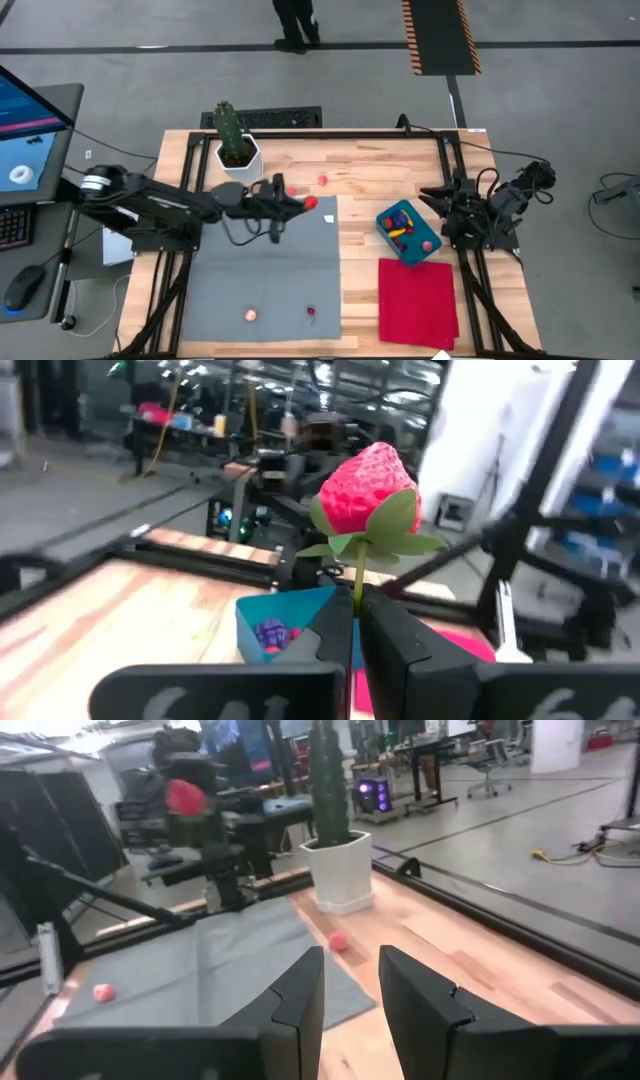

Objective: Pick and placing Produce into tupperware
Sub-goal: Put the red strawberry into the blue bin

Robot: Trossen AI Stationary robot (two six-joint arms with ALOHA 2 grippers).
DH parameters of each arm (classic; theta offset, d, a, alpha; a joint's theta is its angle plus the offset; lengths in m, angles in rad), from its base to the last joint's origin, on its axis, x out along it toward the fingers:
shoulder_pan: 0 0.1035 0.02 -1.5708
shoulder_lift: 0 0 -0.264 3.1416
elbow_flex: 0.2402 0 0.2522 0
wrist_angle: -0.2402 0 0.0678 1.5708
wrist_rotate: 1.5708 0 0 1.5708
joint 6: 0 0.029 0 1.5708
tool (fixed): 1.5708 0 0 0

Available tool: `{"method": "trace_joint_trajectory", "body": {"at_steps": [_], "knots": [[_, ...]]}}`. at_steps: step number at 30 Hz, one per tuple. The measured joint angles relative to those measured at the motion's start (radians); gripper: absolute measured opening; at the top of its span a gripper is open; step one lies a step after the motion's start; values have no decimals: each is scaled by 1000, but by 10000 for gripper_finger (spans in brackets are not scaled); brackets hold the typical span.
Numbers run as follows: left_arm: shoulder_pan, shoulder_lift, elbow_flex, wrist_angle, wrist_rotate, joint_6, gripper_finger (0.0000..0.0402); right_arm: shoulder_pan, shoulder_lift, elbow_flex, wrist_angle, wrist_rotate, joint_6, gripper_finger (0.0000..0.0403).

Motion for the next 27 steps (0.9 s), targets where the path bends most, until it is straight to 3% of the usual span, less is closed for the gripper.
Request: {"method": "trace_joint_trajectory", "body": {"at_steps": [3,14,27], "knots": [[51,111,51,54,68,-51,0,0,0,0,-9,-5,-1,123],[102,445,385,7,228,-119,0,0,0,0,-12,-8,-1,123],[86,642,795,-612,179,-12,0,0,0,1,-12,-8,-1,123]]}}
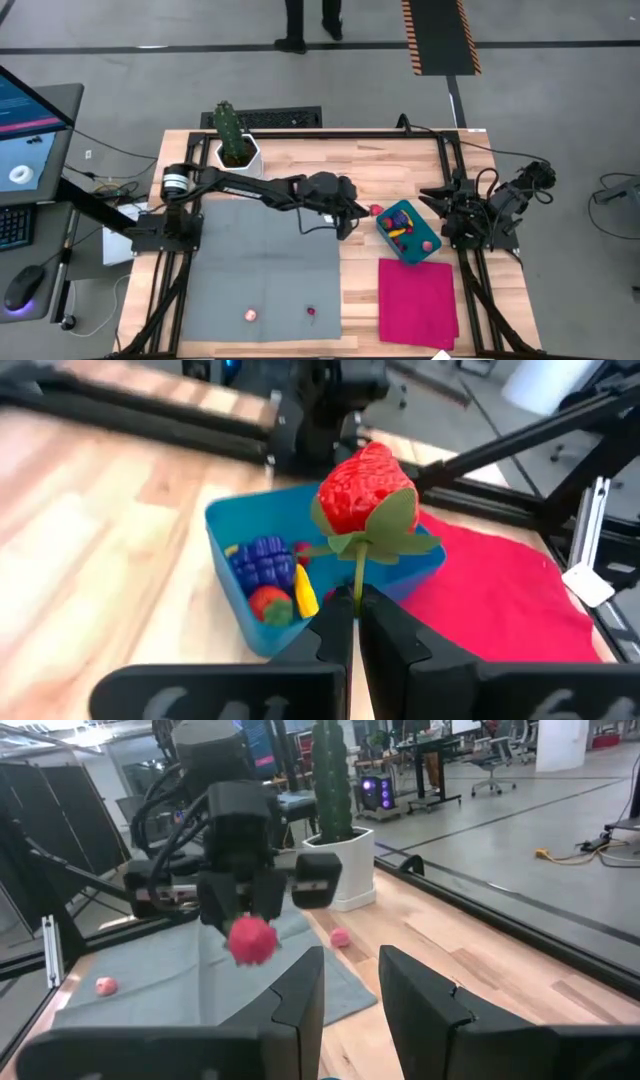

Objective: Pick and placing Produce into tupperware
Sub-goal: Put the red strawberry into the blue bin

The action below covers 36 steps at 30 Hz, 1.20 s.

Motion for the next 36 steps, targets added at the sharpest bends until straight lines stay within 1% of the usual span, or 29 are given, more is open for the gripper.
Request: {"method": "trace_joint_trajectory", "body": {"at_steps": [2,9,11,14,17,26,29,33,34,36], "knots": [[1,33,55,-52,26,-9,0,0,0,0,0,0,0,123],[6,130,219,-270,37,-7,0,0,0,0,0,0,0,123],[9,160,259,-277,45,-8,0,0,0,0,0,0,0,123],[10,194,314,-275,89,-8,0,0,0,0,0,0,0,123],[9,215,360,-287,97,-8,0,0,0,0,0,0,0,123],[24,215,369,-281,91,-53,0,0,0,0,0,0,0,123],[22,215,369,-279,107,-49,0,0,0,0,0,0,0,123],[16,223,369,-204,121,-48,0,0,0,0,0,0,0,123],[14,236,377,-166,134,-62,0,0,0,0,0,0,0,123],[14,253,384,-166,186,-104,0,0,0,0,0,0,0,123]]}}
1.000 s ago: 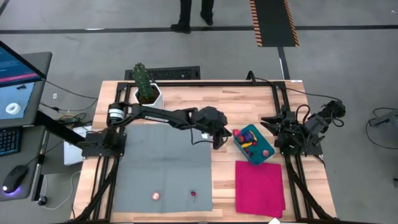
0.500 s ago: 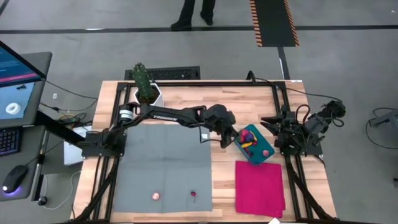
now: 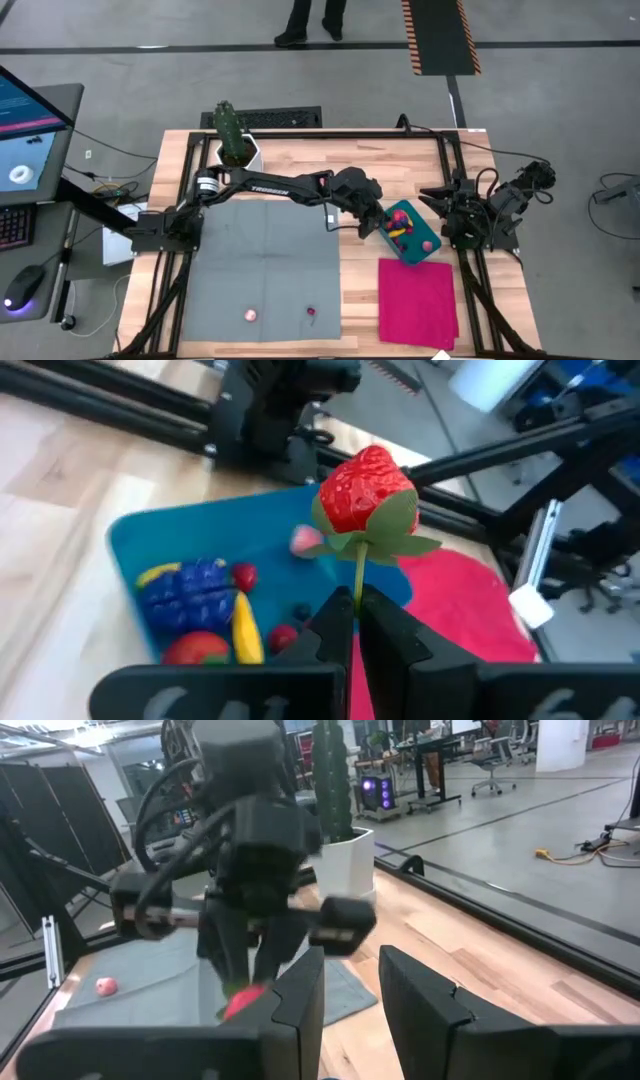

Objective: Pick and placing Produce into tupperware
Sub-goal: Put the red strawberry into the blue bin

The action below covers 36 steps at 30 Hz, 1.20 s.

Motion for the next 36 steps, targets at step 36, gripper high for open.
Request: {"method": "trace_joint_trajectory", "body": {"at_steps": [36], "knots": [[-9,155,62,8,-18,-86,19,0,0,0,0,-1,0,123]]}}
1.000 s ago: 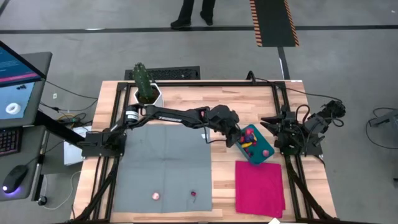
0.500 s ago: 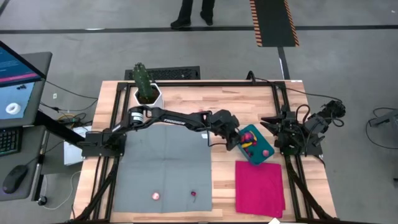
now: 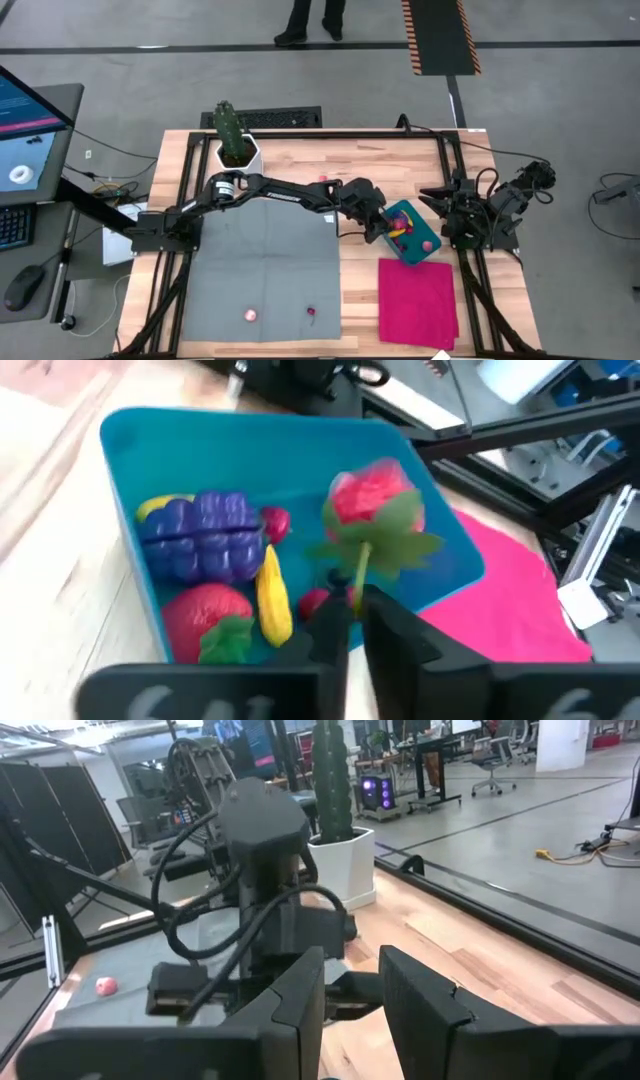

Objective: Pick and placing Produce into tupperware
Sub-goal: Put the red strawberry into the blue bin, then put the red cherry into the blue bin

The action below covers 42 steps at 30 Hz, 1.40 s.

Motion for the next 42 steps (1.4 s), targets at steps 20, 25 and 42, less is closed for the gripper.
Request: {"method": "trace_joint_trajectory", "body": {"at_steps": [20,25,42], "knots": [[2,-82,1,-23,61,84,130,0,0,0,0,0,0,123],[4,-158,0,-94,50,128,115,0,0,0,0,0,0,123],[-24,-414,0,-320,5,256,88,0,0,-1,0,0,0,123]]}}
